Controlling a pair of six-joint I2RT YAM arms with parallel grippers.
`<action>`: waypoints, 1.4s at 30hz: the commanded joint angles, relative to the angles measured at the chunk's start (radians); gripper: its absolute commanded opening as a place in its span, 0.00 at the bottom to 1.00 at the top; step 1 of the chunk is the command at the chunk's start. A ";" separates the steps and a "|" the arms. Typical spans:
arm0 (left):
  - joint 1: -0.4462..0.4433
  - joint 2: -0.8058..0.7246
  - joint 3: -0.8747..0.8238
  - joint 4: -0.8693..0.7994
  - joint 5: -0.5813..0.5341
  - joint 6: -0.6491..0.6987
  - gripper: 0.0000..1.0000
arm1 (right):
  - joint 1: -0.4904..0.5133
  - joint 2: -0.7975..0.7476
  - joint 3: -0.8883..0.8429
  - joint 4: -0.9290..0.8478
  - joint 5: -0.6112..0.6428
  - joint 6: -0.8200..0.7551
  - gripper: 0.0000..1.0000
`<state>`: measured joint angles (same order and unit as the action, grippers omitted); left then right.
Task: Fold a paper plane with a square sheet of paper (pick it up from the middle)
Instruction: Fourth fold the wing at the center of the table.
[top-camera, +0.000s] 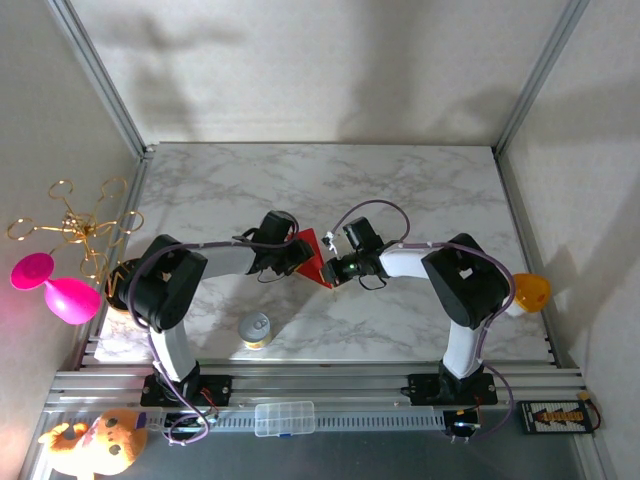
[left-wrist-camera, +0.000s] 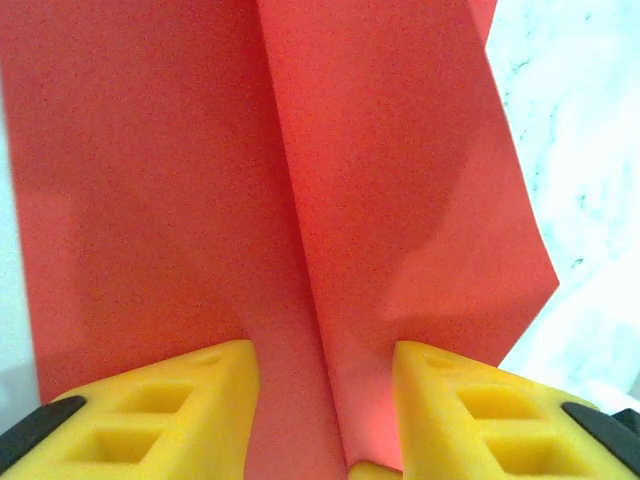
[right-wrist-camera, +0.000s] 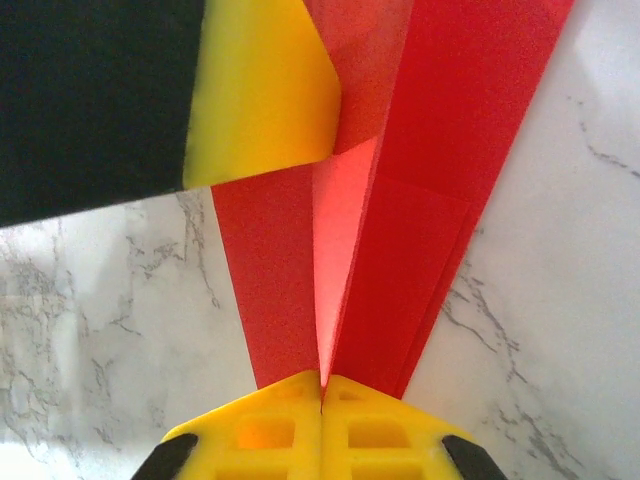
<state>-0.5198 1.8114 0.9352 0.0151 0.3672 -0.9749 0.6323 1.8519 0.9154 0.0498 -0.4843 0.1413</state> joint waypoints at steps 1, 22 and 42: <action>0.021 -0.042 0.021 -0.187 -0.080 0.103 0.41 | -0.009 0.035 0.008 -0.048 -0.043 -0.010 0.05; 0.035 -0.166 -0.284 0.532 0.137 0.018 0.20 | -0.058 0.085 0.040 -0.063 -0.173 0.046 0.05; 0.017 -0.025 -0.270 0.645 0.176 -0.005 0.13 | -0.070 0.110 0.043 -0.067 -0.190 0.063 0.05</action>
<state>-0.4961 1.7641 0.6411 0.6170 0.5278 -0.9733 0.5671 1.9228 0.9539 0.0326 -0.6975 0.1989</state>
